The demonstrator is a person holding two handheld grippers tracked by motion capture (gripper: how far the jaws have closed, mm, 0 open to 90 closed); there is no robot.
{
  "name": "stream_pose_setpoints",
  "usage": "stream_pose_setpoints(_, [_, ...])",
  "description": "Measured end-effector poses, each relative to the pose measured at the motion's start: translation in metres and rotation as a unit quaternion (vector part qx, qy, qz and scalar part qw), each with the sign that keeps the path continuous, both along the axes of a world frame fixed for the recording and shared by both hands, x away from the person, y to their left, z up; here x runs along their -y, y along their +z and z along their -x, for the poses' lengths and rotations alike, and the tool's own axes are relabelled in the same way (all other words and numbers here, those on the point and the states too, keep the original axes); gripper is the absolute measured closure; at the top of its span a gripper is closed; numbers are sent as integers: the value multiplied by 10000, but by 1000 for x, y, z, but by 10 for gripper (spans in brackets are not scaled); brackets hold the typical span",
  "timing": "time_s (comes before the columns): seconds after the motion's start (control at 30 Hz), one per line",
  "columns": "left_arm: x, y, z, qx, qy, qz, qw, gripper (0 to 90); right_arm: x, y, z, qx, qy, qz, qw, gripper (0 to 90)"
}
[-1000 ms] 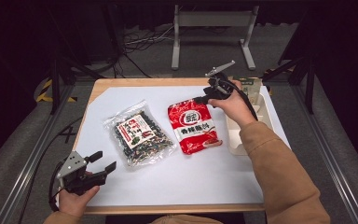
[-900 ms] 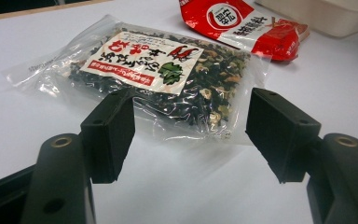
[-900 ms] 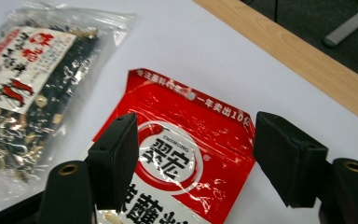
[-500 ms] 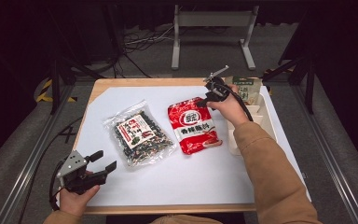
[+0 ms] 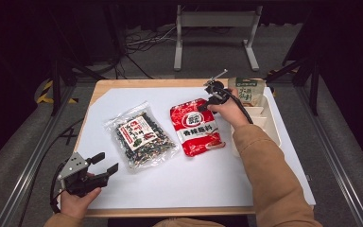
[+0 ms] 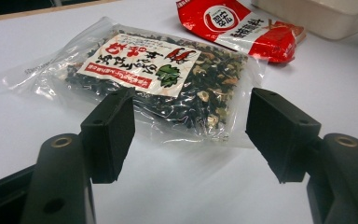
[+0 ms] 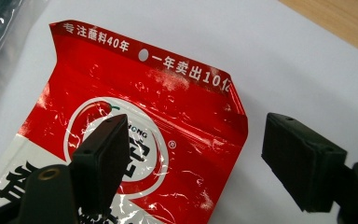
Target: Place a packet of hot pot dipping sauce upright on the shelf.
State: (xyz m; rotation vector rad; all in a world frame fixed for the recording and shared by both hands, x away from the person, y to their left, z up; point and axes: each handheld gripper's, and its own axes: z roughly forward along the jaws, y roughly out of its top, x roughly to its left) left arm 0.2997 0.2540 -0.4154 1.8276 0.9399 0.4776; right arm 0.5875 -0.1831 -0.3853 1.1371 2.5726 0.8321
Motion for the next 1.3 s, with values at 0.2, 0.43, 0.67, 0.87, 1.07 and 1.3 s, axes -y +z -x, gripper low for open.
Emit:
stream_pose_setpoints(0.2, [0,0,0,3,4,18,10000,332,1,-5,-4,-209,-22,-57,9998,212])
stream_pose_setpoints(0.43, [0,0,0,2,-1,22,10000,331,2,-11,-7,-457,-68,-194,9987,167])
stream_pose_setpoints(0.67, [0,0,0,-6,-16,9,10000,331,-2,-16,-7,-598,-24,-165,9981,160])
stream_pose_setpoints(0.87, [0,0,0,16,-21,20,10000,331,-3,-20,-8,-757,-10,-291,9967,156])
stream_pose_setpoints(1.07, [0,0,0,-4,-22,41,10000,331,-1,-14,-5,-704,-29,-313,9970,240])
stream_pose_setpoints(1.3, [2,0,-1,-14,-46,-10,10000,331,8,2,4,-574,193,-501,9969,439])
